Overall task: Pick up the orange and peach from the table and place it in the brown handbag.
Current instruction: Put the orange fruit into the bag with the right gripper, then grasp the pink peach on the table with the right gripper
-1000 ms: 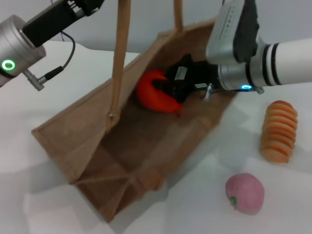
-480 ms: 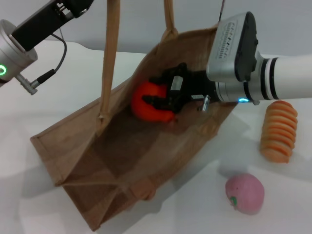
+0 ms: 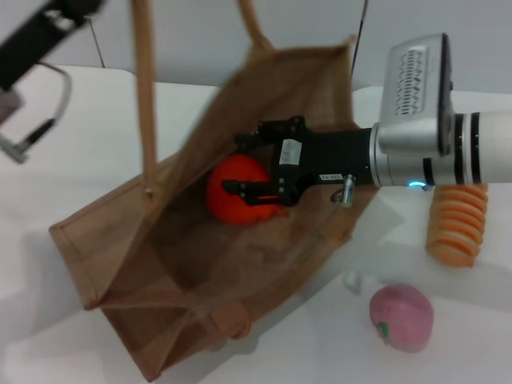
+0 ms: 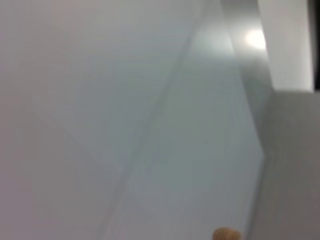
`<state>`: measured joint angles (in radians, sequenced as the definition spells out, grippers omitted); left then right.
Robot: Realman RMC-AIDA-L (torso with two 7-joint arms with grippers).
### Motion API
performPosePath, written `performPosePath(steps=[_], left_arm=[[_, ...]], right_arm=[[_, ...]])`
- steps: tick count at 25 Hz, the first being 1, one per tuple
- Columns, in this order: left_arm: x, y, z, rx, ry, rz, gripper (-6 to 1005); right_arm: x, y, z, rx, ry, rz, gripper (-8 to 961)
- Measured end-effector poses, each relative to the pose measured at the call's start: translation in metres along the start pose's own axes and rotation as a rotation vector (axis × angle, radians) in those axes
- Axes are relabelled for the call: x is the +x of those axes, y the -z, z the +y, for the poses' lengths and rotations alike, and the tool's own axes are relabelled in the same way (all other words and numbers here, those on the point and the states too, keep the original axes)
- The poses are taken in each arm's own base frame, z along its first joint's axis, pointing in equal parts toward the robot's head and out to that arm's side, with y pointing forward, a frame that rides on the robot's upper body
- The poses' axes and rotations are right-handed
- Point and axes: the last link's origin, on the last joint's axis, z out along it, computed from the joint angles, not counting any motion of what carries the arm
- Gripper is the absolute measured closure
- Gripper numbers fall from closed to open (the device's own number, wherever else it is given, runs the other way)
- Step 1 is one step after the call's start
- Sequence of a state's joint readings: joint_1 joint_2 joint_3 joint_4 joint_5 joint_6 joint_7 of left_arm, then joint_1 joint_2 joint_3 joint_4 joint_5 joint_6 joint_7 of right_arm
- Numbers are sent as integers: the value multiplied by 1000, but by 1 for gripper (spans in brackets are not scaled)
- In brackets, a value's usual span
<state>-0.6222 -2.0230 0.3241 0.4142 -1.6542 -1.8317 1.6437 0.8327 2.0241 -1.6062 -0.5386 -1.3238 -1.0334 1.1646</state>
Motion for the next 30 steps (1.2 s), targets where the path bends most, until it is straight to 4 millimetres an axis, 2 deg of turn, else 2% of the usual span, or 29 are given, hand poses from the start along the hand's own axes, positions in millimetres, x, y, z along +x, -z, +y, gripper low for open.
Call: performPosePath(steps=[4, 8, 9, 12, 19, 25, 30], left_arm=[[12, 27, -3, 82, -29, 80, 877], [15, 49, -6, 168, -61, 122, 877], [15, 49, -6, 168, -61, 122, 877], [16, 60, -8, 217, -72, 136, 877], [15, 64, -12, 258, -80, 133, 877], [15, 65, -17, 290, -78, 128, 877], [15, 67, -18, 302, -77, 127, 877]], right_arm=[[-2, 13, 3, -25, -41, -71, 256], [11, 53, -1, 4, -110, -138, 256], [11, 53, -1, 4, -110, -138, 256], [23, 72, -3, 24, -141, -125, 256], [56, 99, 3, 16, -282, -11, 256], [79, 106, 11, -31, -391, 166, 256], [88, 115, 12, -31, -442, 229, 256]])
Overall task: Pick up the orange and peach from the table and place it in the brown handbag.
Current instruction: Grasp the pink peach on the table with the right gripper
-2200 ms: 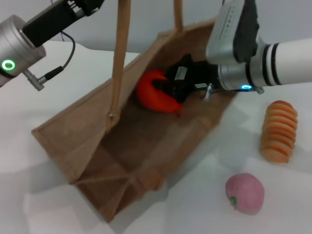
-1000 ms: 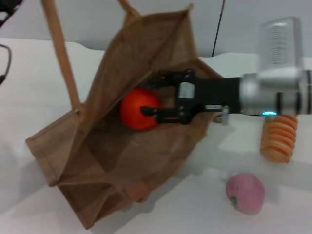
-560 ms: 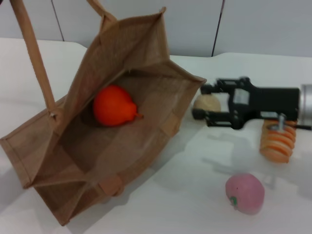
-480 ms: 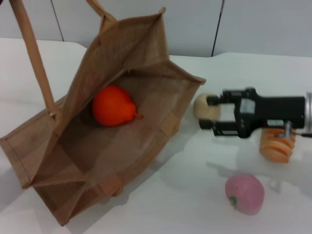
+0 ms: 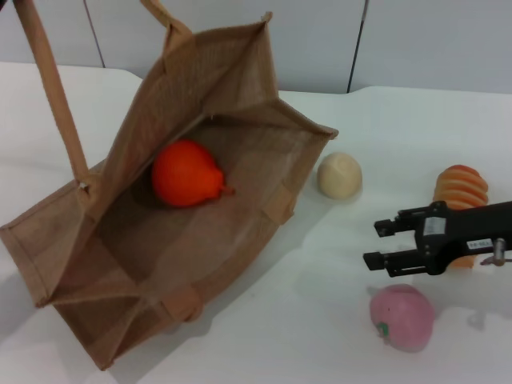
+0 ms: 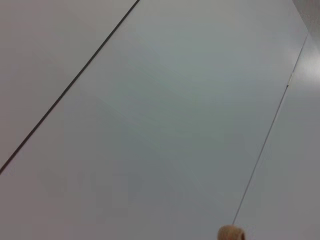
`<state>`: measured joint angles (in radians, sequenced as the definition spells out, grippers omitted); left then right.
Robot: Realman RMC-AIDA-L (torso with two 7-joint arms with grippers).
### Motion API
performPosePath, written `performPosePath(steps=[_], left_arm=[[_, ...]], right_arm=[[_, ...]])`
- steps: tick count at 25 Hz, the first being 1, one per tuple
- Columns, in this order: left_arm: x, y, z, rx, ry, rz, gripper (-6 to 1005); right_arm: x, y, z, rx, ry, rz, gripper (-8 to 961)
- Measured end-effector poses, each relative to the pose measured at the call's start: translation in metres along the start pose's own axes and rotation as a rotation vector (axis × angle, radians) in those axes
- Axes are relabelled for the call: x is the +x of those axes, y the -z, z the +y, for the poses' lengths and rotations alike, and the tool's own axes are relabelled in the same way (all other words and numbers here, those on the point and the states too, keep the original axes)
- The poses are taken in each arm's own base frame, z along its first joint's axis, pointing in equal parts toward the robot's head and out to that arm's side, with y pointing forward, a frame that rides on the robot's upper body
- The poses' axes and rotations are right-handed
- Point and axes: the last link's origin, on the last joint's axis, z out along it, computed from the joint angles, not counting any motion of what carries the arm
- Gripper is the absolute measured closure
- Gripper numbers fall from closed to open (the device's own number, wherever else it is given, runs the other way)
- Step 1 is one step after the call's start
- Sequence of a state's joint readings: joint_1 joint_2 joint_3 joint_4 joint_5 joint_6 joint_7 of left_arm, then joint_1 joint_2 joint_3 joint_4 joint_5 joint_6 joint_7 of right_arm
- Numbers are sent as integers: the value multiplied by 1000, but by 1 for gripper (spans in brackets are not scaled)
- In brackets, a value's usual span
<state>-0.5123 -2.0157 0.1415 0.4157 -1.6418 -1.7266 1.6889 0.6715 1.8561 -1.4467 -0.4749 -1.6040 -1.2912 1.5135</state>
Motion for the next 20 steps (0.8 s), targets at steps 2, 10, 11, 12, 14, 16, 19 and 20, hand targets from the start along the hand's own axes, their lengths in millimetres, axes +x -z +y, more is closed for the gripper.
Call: performPosePath(steps=[2, 10, 11, 12, 14, 16, 19, 20], left_arm=[[0, 0, 0, 1, 0, 0, 877], [0, 1, 0, 2, 0, 0, 877], [0, 1, 0, 3, 0, 0, 877], [0, 1, 0, 3, 0, 0, 877], [0, 1, -1, 4, 0, -1, 877], [0, 1, -1, 6, 0, -1, 877], [0, 1, -1, 6, 0, -1, 877], [0, 1, -1, 6, 0, -1, 877]], right_arm=[[4, 3, -1, 7, -20, 14, 256], [20, 8, -4, 22, -90, 108, 255], [22, 8, -3, 22, -99, 118, 255], [24, 9, -3, 22, -107, 126, 255], [27, 9, -2, 20, -123, 136, 255], [30, 11, -1, 7, -136, 141, 255], [31, 15, 2, -16, -145, 144, 255], [32, 16, 3, -25, -151, 147, 255]])
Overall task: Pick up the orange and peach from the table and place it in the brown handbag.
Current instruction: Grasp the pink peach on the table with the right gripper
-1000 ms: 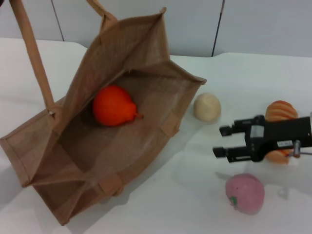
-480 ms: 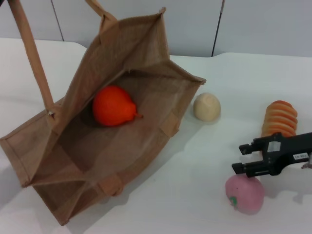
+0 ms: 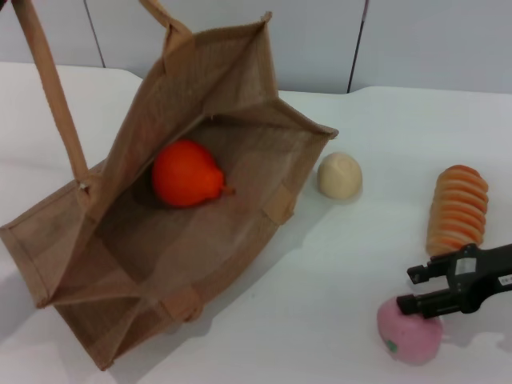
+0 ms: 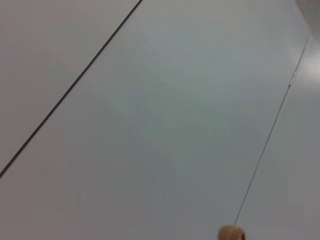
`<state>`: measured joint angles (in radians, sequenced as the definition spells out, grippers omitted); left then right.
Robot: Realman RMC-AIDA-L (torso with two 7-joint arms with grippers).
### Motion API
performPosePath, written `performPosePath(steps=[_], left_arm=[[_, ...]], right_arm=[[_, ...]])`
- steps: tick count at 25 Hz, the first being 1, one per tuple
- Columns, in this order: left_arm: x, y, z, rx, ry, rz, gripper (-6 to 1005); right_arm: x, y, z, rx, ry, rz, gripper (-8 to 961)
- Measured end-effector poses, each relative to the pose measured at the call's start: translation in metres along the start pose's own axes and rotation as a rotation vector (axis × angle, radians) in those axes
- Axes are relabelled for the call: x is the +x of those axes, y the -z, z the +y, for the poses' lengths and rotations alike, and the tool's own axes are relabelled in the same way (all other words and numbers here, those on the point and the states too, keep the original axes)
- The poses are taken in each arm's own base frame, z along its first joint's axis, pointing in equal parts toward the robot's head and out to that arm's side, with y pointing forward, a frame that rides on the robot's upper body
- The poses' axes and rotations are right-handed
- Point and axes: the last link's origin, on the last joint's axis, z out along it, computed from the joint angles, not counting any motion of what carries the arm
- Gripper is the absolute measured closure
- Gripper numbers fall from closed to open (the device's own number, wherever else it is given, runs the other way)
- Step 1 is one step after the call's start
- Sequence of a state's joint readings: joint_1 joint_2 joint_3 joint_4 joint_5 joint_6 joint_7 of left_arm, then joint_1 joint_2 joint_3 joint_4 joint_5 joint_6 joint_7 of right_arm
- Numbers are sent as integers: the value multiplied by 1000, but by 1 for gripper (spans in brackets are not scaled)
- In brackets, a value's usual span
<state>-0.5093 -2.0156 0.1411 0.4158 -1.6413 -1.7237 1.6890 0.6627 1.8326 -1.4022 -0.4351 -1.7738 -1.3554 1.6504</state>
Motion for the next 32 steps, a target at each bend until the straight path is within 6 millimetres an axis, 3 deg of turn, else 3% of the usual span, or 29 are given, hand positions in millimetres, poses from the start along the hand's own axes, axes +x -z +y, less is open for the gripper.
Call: performPosePath(steps=[15, 26, 28, 32], left_arm=[[0, 0, 0, 0, 1, 0, 877], [0, 0, 0, 0, 4, 0, 877], [0, 0, 0, -1, 4, 0, 877], [0, 0, 0, -2, 5, 0, 877]], right_arm=[[20, 5, 6, -48, -73, 104, 255], [18, 5, 13, -99, -31, 113, 277], [15, 6, 15, -117, -5, 96, 404], [13, 7, 16, -128, 21, 83, 473]])
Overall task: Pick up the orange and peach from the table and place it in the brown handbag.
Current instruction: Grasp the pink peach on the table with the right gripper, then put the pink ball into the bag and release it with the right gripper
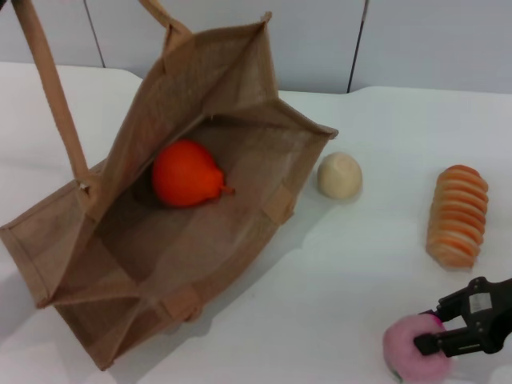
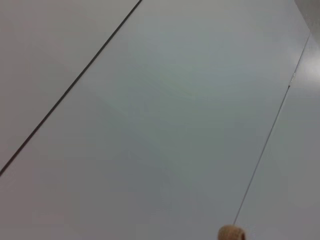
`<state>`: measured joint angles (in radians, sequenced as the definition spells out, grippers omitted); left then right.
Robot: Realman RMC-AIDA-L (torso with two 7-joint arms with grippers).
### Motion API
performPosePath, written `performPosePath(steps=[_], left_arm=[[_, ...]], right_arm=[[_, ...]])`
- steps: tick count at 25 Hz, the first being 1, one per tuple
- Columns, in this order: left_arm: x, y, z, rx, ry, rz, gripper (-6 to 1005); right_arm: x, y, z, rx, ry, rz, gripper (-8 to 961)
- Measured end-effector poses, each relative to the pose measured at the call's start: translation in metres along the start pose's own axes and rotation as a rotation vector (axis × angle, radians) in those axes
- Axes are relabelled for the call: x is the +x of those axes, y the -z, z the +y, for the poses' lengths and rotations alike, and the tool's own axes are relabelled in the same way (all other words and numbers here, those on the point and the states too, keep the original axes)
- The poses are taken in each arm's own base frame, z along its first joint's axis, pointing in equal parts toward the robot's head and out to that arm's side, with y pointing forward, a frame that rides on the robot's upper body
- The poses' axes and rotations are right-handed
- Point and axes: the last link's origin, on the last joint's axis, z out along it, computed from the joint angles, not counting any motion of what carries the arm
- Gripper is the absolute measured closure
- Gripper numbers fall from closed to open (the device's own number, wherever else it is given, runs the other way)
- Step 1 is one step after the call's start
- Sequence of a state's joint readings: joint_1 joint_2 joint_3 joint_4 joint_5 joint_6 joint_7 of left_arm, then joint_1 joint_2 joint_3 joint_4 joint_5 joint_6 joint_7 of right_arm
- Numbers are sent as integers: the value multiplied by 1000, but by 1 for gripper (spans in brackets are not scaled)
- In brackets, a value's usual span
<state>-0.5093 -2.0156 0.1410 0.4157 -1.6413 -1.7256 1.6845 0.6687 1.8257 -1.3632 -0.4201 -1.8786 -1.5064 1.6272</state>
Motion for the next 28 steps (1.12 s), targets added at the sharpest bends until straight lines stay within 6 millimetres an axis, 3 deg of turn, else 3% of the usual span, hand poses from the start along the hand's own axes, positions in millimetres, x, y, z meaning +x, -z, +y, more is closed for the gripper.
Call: performPosePath(steps=[8, 15, 22, 28], left_arm=[[0, 0, 0, -1, 0, -1, 877], [-2, -7, 2, -21, 1, -15, 877], [-9, -23, 6, -60, 9, -52, 877], [-13, -41, 11, -108, 18, -86, 877]], right_arm=[[-5, 2, -1, 11, 56, -27, 550], [-29, 17, -1, 31, 161, -154, 555], [-92, 0, 9, 29, 371, -286, 561], [-155, -33, 15, 63, 526, -300, 567]])
